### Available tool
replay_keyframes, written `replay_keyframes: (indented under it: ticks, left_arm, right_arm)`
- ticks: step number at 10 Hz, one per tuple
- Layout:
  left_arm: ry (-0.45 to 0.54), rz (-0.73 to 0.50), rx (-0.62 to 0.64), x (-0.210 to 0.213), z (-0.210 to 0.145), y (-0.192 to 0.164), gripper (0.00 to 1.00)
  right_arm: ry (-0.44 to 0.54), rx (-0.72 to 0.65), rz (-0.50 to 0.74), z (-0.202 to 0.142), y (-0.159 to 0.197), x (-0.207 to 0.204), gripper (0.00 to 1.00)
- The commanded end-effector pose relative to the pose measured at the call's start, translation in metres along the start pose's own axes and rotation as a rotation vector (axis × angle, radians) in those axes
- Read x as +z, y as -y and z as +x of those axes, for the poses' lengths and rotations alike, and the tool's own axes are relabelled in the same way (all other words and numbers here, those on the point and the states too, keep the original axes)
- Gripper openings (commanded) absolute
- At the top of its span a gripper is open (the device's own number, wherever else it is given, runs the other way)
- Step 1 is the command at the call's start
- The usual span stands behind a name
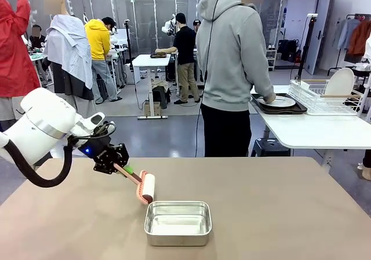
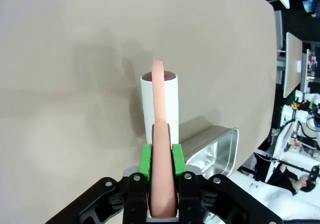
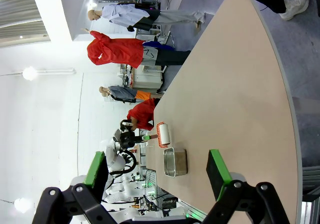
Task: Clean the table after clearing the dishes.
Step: When the right (or left) Handle tray is removed, use the right hand (or left hand) to clean the right (or left) side of the table with the Lint Roller.
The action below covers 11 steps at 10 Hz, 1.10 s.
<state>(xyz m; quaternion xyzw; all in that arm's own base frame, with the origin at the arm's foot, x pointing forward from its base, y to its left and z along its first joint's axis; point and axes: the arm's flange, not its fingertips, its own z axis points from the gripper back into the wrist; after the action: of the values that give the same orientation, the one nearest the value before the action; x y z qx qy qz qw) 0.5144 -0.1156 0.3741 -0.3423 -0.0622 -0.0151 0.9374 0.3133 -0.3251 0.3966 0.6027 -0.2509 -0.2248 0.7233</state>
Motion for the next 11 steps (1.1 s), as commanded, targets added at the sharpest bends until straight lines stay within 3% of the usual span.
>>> replay_keyframes:
  ticks: [1,5,8,11]
  left_arm:
    - [0.001,-0.041,0.062,-0.004,0.011,-0.018,0.20]
    - [-0.029,-0.077,0.047,-0.012,0.013,-0.077,0.20]
    - [-0.029,-0.115,0.026,0.021,0.003,-0.117,0.20]
    - [-0.035,-0.076,-0.008,0.061,-0.004,-0.165,0.20]
  right_arm:
    - [-0.011,0.010,-0.009,-0.004,-0.003,0.002,1.00]
    - [-0.011,0.010,-0.009,-0.004,-0.003,0.002,1.00]
    - [-0.011,0.010,-0.009,-0.004,-0.003,0.002,1.00]
    - [-0.011,0.010,-0.009,-0.004,-0.003,0.002,1.00]
